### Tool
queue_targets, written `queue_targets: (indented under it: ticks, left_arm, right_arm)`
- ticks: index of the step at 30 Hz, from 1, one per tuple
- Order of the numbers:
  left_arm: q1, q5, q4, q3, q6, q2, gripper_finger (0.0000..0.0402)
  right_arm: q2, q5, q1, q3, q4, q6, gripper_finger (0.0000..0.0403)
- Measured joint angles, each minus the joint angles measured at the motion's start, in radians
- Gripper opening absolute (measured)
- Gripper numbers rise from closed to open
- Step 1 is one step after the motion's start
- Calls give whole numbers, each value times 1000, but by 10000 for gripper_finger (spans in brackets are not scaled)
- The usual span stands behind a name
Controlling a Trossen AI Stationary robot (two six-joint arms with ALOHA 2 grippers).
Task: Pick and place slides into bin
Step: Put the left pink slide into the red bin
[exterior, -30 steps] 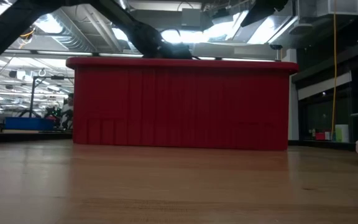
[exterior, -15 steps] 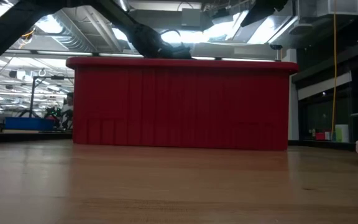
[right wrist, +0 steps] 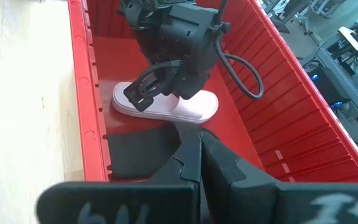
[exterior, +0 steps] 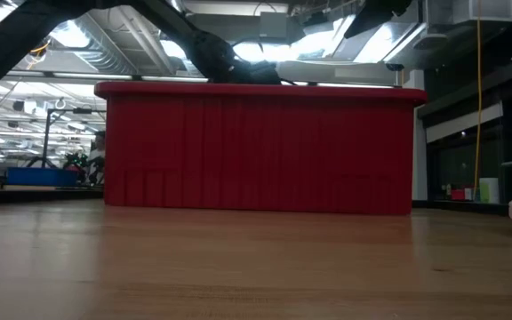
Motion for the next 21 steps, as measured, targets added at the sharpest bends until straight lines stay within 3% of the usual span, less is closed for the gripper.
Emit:
queue_targets:
  ticks: [21]
  left_arm:
    - [0, -1, -22, 0, -51, 0, 5]
  right_arm:
    - [0, 0, 0, 0, -1, 4, 9]
